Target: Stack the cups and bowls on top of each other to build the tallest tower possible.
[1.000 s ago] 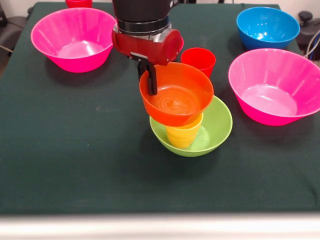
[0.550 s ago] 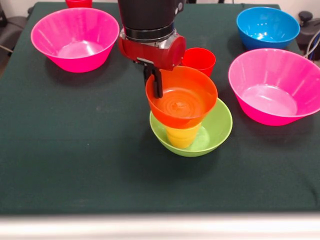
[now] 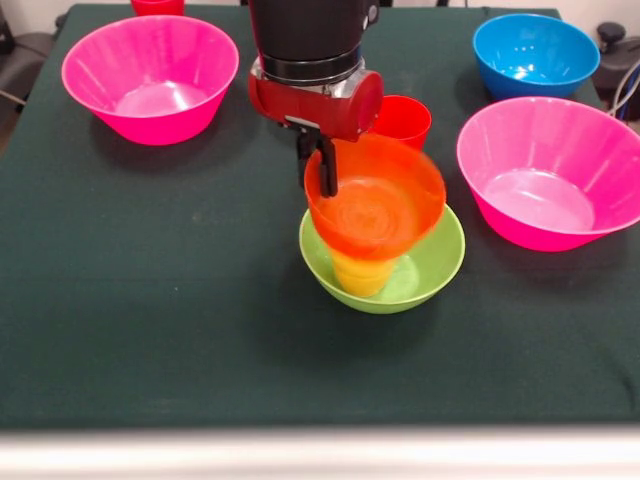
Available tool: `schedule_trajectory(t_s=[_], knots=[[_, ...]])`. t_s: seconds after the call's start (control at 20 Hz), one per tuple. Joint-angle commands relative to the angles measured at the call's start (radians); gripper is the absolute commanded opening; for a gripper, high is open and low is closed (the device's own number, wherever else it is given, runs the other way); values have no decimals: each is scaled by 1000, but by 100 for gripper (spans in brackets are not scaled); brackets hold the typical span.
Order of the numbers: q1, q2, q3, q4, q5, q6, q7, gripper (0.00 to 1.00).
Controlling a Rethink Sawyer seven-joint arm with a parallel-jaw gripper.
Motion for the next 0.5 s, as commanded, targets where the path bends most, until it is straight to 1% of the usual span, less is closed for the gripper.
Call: schedule_trajectory(t_s=[0.05, 0.3, 0.5], knots=[[36, 36, 42, -1, -8, 39, 20, 100], [58, 39, 8, -27, -32, 68, 14, 100], [67, 45, -6, -42, -36, 82, 11, 100]])
